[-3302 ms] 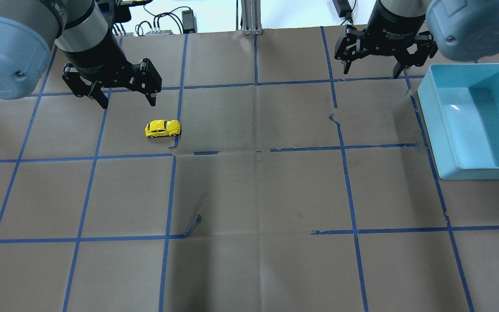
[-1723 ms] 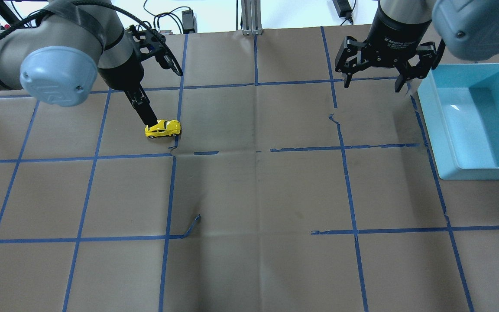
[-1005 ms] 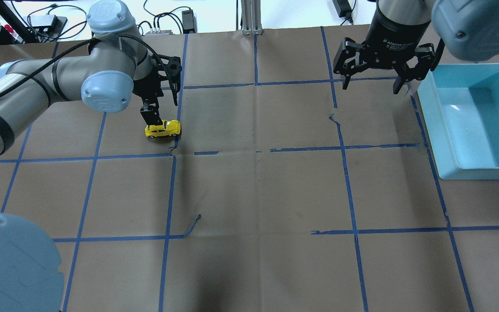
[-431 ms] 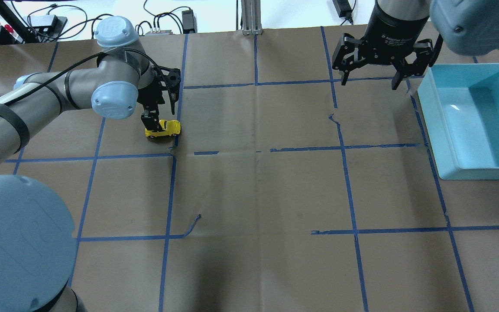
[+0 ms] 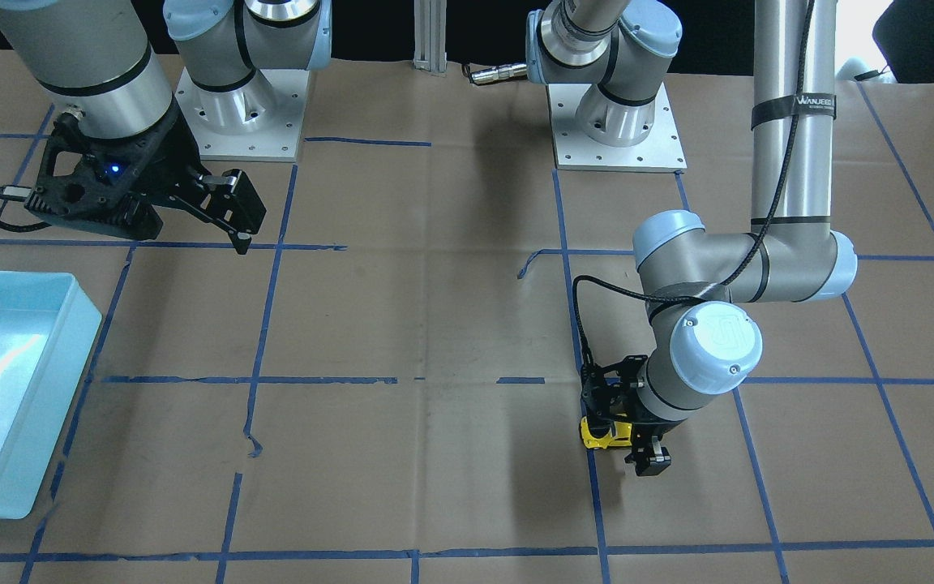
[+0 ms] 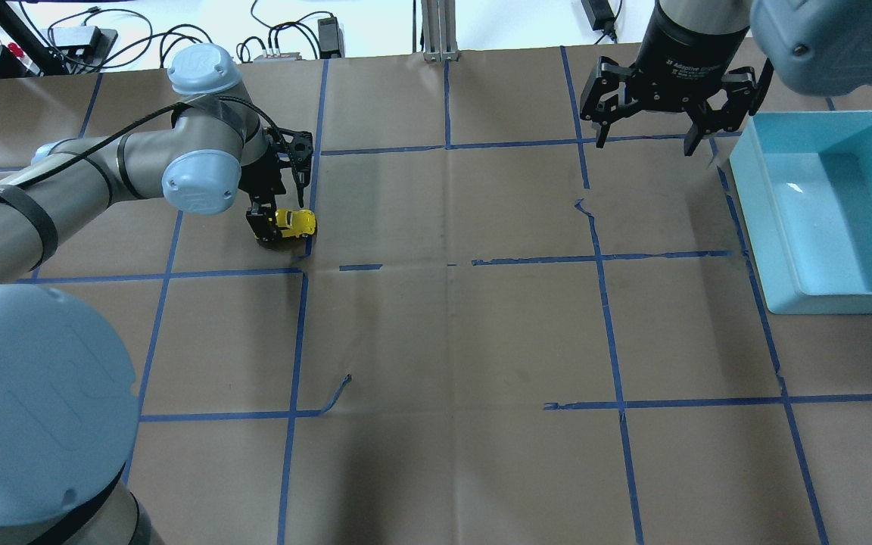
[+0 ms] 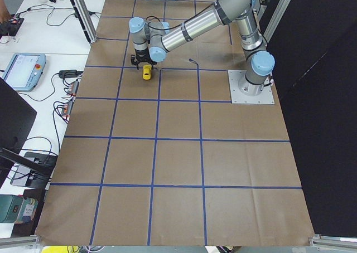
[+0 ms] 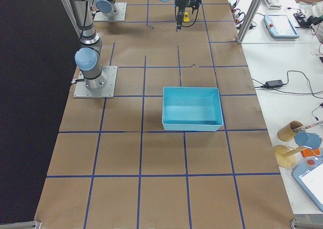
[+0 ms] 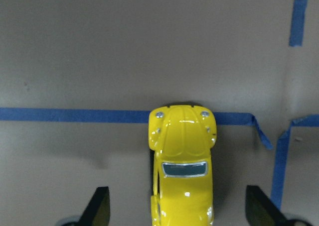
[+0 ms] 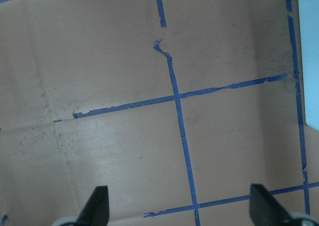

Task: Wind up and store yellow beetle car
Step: 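Close the left gripper on the yellow car's rear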

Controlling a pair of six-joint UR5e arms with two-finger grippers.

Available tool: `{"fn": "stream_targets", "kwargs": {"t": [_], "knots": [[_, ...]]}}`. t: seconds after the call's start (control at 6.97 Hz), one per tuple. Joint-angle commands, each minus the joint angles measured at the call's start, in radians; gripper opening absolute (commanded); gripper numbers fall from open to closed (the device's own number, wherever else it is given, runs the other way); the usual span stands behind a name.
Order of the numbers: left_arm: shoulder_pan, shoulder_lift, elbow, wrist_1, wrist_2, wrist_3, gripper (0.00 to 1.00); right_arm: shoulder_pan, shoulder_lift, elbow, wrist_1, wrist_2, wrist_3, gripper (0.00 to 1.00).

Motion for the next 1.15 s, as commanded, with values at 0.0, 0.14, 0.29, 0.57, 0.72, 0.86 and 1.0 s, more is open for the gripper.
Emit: {"fn": "stream_targets", "kwargs": {"t": [0.0, 0.14, 0.29, 0.57, 0.72, 0.86, 1.0], "knots": [[0.001, -0.008, -0.001, 0.000, 0.000, -0.003, 0.83, -0.002, 0.002, -0.001, -0.003, 0.000, 0.000, 1.00], [0.001, -0.008, -0.001, 0.000, -0.001, 0.001, 0.66, -0.002, 0.002, 0.001, -0.005, 0.000, 0.000, 1.00], [0.001, -0.005, -0.001, 0.000, 0.000, 0.001, 0.52, -0.002, 0.002, -0.001, -0.008, 0.000, 0.000, 1.00], [0.000, 0.000, -0.001, -0.001, 0.000, -0.002, 0.09, 0.000, 0.000, -0.003, -0.009, 0.008, 0.001, 1.00], [0.000, 0.001, 0.000, 0.000, 0.000, 0.001, 0.01, -0.002, 0.000, -0.004, -0.009, 0.012, 0.001, 1.00], [-0.002, 0.013, 0.005, -0.006, -0.013, -0.011, 0.00, -0.005, 0.004, -0.015, -0.011, 0.011, 0.000, 1.00], [-0.013, 0.026, 0.003, -0.011, -0.082, -0.011, 0.00, -0.006, 0.011, -0.031, -0.011, 0.009, 0.000, 1.00]]}}
